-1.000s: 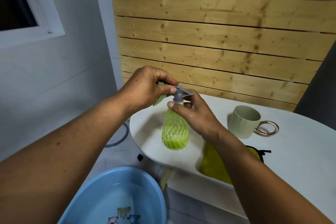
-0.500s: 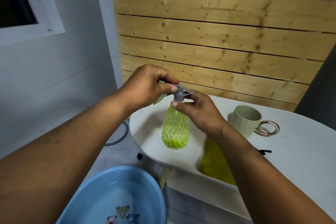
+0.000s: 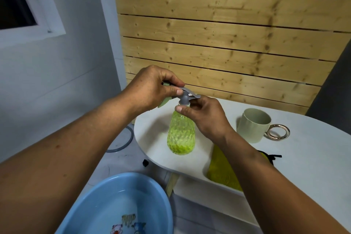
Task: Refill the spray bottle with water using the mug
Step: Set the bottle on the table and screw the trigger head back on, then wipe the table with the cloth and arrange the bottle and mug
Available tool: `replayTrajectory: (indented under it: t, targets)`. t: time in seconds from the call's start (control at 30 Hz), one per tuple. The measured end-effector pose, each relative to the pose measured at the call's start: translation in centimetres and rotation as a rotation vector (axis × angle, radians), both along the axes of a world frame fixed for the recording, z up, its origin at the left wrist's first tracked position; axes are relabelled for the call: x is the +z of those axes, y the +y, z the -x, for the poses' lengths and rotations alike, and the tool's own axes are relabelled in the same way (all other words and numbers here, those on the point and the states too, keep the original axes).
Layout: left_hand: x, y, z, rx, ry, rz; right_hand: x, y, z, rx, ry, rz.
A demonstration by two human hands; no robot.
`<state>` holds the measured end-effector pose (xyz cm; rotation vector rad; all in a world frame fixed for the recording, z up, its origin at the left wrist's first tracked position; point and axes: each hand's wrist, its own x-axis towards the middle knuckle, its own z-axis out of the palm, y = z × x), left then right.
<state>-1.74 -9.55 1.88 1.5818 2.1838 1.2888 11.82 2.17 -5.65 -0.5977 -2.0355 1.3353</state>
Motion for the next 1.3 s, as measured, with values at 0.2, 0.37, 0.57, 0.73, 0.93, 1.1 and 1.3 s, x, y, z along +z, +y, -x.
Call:
replayTrajectory:
  t: [0.2, 0.37, 0.57, 0.73, 0.93, 1.1, 1.3]
  targets:
    - [-3.2, -1.9, -1.0, -0.001, -0.306, -0.094, 1.8, 0.5, -1.6, 0.189, -0.019, 0.045]
    - [-11.3, -2.5, -4.2, 0.220, -0.674, -0.144, 3.0, 1.9, -2.8, 0.146, -0.053, 0.158]
    - [-14.0, 0.6, -4.9, 0.166, -0.543, -0.003, 2.7, 2.0, -3.5, 0.152, -0.102, 0.145]
    - [-13.8, 2.0, -5.0, 0.241, -0.463, 0.000, 3.1, 3.2, -4.8, 0.050, -0.067, 0.146]
    - [-11.0, 6.7, -6.3, 0.087, -0.510, -0.048, 5.4, 6.4, -8.4, -0.176, 0.074, 0.107]
    - [-8.8, 12.3, -7.7, -0.037, -0.492, -0.029, 6.0, 8.6, -10.9, -0.332, 0.208, 0.221]
    - [-10.3, 15.2, -7.2, -0.101, -0.480, 0.047, 5.4, 10.1, -11.8, -0.426, 0.272, 0.322]
